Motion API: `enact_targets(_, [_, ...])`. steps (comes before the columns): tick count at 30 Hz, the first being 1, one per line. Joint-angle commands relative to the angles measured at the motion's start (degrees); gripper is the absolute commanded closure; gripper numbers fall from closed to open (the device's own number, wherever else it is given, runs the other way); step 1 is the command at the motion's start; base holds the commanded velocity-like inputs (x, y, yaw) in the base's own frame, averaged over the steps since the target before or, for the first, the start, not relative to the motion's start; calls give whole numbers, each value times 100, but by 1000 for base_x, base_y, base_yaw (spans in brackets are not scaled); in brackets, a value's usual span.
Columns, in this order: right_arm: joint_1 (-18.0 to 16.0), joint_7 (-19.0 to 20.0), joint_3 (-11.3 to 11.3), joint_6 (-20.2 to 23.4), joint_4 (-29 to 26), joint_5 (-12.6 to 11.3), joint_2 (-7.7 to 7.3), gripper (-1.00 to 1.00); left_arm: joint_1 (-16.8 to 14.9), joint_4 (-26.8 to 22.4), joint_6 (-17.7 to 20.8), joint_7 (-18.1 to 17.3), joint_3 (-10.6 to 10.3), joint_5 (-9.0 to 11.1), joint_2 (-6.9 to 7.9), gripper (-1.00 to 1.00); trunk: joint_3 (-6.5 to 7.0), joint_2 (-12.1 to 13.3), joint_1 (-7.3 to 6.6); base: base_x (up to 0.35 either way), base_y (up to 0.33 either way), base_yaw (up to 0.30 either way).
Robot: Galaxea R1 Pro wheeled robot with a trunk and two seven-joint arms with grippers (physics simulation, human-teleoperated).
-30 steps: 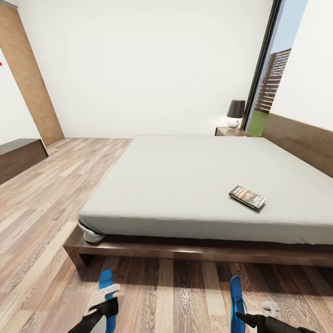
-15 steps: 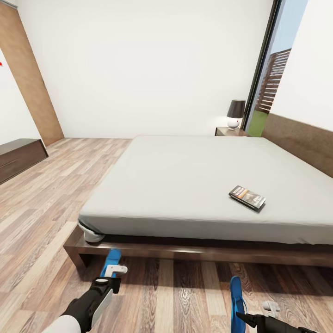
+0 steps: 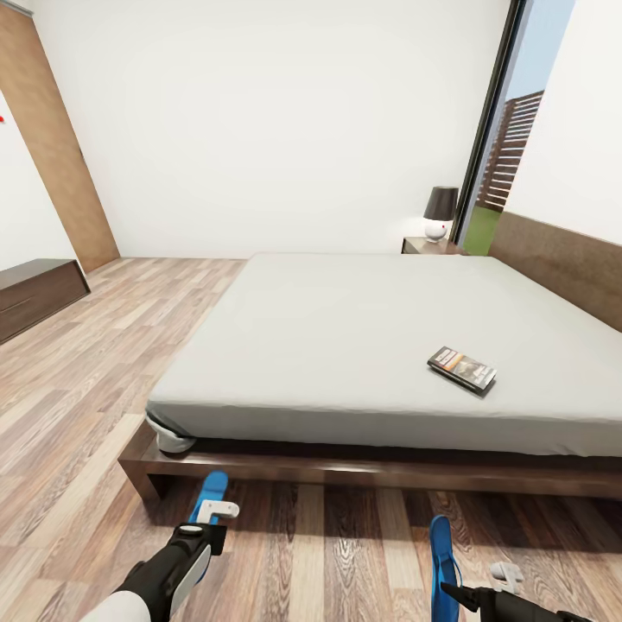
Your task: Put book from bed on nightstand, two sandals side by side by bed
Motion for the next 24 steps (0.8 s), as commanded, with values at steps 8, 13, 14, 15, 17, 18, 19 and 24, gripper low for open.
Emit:
enact_targets(8, [-3, 22, -51, 20, -3, 48, -1, 100, -1, -19, 822, 36, -32, 64, 4, 100, -59, -123, 65, 0, 0, 0])
enact_targets(13, [-5, 24, -51, 20, -3, 47, -2, 100, -1, -34, 923, 24, -10, 77, 0, 100, -95, -203, 109, 0, 0, 0])
enact_targets(14, [-4, 25, -51, 20, -5, 47, -5, 100, -1, -35, 924, 12, -9, 82, -2, 100, -113, -243, 131, 0, 0, 0])
enact_targets(15, [-3, 24, -51, 20, -4, 47, -3, 100, -1, -36, 925, 7, -5, 84, -3, 100, -131, -283, 153, 0, 0, 0])
enact_targets(17, [-3, 22, -52, 20, -9, 47, -5, 100, -1, -39, 925, 1, -1, 88, -9, 100, -167, -363, 197, 0, 0, 0])
enact_targets(18, [-3, 19, -52, 20, -26, 47, -3, 100, -1, -41, 925, -1, 0, 91, -10, 100, -185, -403, 219, 0, 0, 0])
enact_targets(19, [-3, 19, -54, 22, -43, 47, -2, 100, -1, -43, 925, -1, -3, 93, -13, 100, -203, -443, 241, 0, 0, 0])
enact_targets(24, [-15, -448, -63, 111, -496, 47, 3, 100, -1, -45, 925, -2, -7, 96, -84, 100, -292, -644, 350, 0, 0, 0])
